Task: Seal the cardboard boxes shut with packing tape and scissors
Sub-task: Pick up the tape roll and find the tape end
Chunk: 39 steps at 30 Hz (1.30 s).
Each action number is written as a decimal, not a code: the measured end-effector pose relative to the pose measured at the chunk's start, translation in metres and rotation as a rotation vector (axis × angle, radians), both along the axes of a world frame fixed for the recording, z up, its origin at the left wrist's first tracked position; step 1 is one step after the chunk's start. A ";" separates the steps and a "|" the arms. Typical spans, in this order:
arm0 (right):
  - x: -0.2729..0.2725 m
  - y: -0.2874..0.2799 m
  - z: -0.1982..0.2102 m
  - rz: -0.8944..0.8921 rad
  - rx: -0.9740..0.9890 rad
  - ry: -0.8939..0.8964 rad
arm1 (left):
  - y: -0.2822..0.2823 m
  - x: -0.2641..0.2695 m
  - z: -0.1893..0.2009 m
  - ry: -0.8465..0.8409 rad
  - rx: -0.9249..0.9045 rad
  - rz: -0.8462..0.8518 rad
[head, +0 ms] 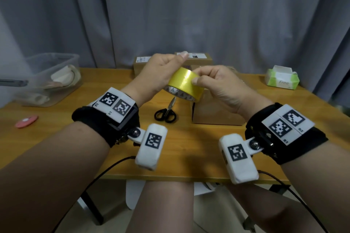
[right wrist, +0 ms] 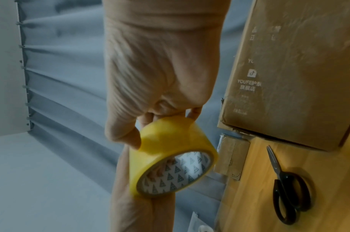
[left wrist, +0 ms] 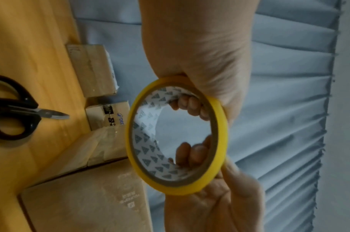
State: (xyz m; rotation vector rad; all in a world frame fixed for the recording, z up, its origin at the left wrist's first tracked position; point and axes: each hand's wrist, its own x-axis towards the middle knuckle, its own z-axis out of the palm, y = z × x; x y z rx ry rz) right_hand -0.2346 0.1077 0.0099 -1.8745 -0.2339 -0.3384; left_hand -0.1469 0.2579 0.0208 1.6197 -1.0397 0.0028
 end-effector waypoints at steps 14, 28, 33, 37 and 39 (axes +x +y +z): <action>0.000 -0.016 0.005 -0.009 -0.093 -0.010 | 0.017 0.016 -0.005 0.260 0.261 -0.204; -0.007 -0.016 0.006 0.093 -0.002 0.016 | 0.014 0.010 -0.021 0.593 -0.145 -0.333; -0.010 0.000 0.007 -0.037 -0.132 -0.052 | 0.012 0.008 -0.020 0.454 -0.084 -0.215; -0.008 0.006 0.007 -0.103 -0.128 -0.064 | 0.010 0.005 -0.020 0.391 -0.077 -0.157; -0.006 0.002 0.005 -0.108 -0.093 -0.058 | 0.011 0.005 -0.015 0.327 -0.024 -0.115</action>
